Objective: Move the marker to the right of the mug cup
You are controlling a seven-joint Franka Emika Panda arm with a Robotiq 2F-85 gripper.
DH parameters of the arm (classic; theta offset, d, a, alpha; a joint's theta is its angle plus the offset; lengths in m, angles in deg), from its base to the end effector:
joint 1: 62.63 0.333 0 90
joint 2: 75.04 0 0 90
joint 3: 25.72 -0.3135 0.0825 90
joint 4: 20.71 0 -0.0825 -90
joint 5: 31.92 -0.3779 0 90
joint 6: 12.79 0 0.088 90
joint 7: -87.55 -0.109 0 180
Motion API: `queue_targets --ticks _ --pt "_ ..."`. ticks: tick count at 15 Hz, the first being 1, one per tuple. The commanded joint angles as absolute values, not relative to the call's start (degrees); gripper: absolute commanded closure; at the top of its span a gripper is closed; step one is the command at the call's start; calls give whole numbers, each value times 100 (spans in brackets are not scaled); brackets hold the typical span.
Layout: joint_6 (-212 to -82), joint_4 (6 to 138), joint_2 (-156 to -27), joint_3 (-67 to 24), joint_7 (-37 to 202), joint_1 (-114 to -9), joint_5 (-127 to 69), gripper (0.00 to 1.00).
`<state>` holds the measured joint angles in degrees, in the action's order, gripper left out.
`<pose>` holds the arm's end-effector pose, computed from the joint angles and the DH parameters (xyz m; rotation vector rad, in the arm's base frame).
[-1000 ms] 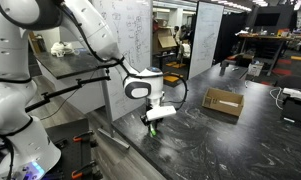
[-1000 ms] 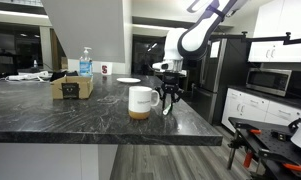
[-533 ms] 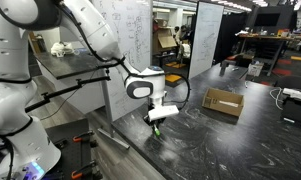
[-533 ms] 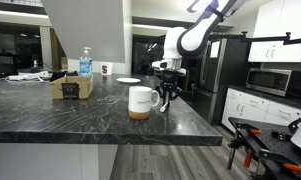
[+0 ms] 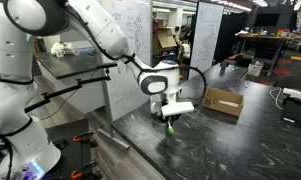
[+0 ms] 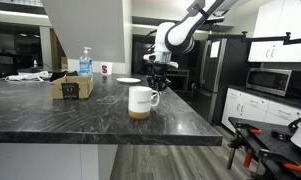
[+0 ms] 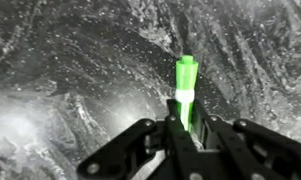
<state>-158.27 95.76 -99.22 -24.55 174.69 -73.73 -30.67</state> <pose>0.5903 -0.1278 0.2441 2.4137 1.8856 0.0586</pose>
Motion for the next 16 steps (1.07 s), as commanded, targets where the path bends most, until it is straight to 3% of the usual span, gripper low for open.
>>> queue_targets --ticks 1,6,7,8,10,16 --pt "-15278 8667 -10500 -2489 17082 -7399 -2926 95" --pt "-15093 7891 -11087 -2450 16679 -7406 -2701 95" --pt "-15123 7825 -11133 -2472 16649 -7437 -2682 79" --pt "-15192 7794 -11151 -2488 16655 -7463 -2652 55" --pt "-15304 7806 -11095 -2509 16608 -7495 -2644 50" --pt "-15272 8408 -10418 -2478 16438 -7523 -2680 5"
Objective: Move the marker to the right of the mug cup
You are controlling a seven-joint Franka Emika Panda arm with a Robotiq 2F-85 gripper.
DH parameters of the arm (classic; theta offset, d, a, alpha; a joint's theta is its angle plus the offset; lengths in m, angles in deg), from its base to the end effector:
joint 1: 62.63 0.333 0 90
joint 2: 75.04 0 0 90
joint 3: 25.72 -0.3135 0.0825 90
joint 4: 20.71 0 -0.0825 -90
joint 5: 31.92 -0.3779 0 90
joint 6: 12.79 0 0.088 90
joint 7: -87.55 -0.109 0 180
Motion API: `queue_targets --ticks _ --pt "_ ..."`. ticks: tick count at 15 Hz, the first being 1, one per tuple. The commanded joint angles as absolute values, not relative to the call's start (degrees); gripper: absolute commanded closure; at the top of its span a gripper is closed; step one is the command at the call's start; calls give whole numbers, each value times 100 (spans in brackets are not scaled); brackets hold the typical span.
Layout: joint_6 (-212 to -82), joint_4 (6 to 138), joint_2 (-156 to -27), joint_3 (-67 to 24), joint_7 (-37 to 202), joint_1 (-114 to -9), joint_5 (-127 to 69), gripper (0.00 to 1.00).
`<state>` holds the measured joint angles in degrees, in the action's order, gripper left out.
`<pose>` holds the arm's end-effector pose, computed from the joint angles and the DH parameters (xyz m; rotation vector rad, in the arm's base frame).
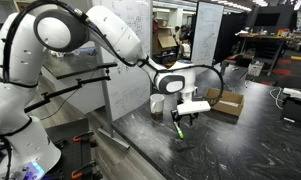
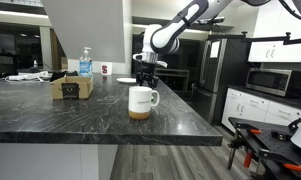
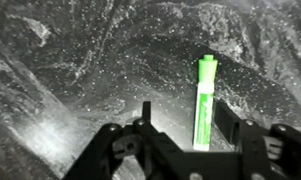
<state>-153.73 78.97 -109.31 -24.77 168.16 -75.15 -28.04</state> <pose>0.6563 -0.1561 0.2453 2.4661 1.7333 0.0646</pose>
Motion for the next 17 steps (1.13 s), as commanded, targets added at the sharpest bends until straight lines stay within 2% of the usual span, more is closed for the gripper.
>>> queue_targets --ticks 1,9,17 --pt "-15181 8597 -10213 -2426 16306 -7481 -2638 1" --pt "-14463 10391 -7931 -2403 15583 -7263 -2611 0" --pt "-14342 11234 -6555 -2220 16063 -6849 -2863 0"
